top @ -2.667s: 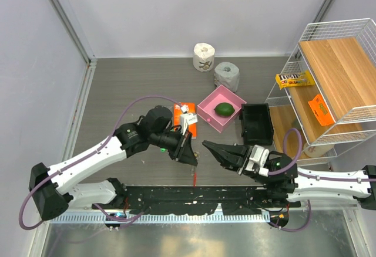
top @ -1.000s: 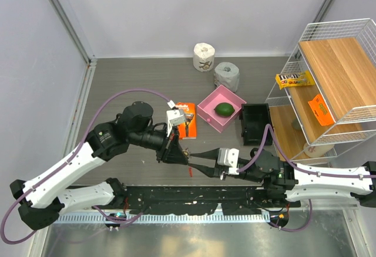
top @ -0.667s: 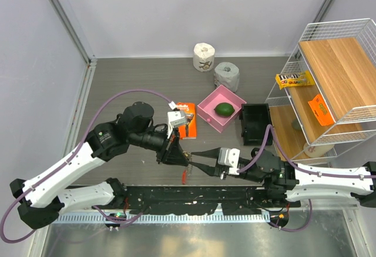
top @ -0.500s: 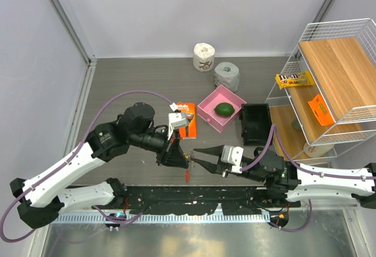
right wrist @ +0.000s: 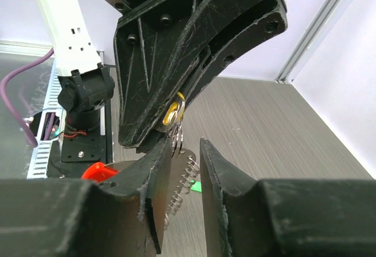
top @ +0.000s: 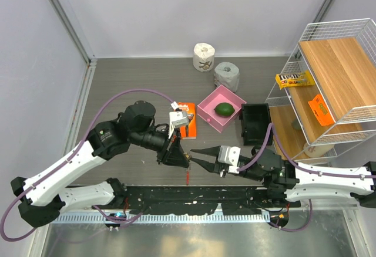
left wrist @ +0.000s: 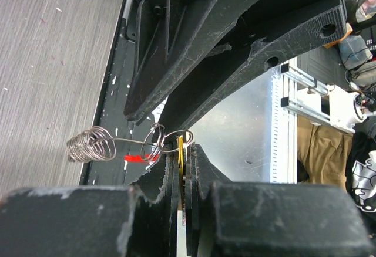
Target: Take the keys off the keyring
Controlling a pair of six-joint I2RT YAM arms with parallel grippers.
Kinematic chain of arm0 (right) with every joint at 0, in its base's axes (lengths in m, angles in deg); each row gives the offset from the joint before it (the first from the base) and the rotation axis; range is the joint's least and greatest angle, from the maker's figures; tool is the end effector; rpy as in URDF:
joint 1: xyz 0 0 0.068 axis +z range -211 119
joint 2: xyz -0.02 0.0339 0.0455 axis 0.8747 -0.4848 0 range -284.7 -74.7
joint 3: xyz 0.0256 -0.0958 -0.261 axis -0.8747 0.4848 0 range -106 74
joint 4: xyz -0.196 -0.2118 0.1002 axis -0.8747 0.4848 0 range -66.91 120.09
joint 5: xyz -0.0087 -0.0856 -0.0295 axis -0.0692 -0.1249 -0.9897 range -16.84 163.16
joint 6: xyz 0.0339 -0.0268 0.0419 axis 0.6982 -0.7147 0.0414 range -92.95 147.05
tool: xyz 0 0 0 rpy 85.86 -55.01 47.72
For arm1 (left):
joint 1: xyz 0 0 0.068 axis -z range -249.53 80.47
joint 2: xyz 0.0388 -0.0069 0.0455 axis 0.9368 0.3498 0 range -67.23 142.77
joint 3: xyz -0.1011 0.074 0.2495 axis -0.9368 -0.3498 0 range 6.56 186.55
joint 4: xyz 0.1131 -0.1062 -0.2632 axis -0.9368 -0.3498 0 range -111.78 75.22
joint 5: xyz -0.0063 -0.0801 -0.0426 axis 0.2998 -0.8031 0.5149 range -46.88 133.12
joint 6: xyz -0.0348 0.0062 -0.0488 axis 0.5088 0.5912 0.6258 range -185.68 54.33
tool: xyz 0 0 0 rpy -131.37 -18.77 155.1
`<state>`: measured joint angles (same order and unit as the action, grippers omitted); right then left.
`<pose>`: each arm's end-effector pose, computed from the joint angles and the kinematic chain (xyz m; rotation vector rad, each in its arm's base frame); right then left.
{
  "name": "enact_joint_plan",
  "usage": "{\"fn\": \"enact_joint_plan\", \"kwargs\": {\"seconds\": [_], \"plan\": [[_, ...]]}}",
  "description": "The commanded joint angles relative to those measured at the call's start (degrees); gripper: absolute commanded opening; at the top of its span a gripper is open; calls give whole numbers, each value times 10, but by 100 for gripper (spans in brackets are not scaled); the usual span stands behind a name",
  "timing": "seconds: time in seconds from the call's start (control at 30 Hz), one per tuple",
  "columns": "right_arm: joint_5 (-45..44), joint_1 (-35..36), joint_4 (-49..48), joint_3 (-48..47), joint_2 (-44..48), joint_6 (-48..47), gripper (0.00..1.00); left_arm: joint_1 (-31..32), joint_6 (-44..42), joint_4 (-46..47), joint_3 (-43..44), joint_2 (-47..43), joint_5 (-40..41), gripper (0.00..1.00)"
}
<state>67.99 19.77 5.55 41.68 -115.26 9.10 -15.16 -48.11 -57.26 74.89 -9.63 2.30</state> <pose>0.0406 0.2248 0.3262 -1.0579 1.0102 0.8397 0.1173 -0.2136 0.3985 1.1789 2.0324 -1.4455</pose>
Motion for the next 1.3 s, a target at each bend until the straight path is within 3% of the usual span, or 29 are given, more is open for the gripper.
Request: {"fn": "enact_joint_plan", "kwargs": {"seconds": [0.0,0.23,0.4,0.8,1.27], "plan": [[18,-2,-16,-30,-6,-9,29,2,-2,7,27,-2,-18,0],[19,-2,-14,-13,18,-9,19,2,-7,6,31,-13,-4,0],[0,-2,-9,-10,29,-6,7,2,-10,-2,36,-14,7,0],[-35,-2,-46,18,86,6,5,1,2,16,-11,-7,19,0],[-24,-2,-215,69,64,20,5,4,35,96,-50,53,-19,0]]}}
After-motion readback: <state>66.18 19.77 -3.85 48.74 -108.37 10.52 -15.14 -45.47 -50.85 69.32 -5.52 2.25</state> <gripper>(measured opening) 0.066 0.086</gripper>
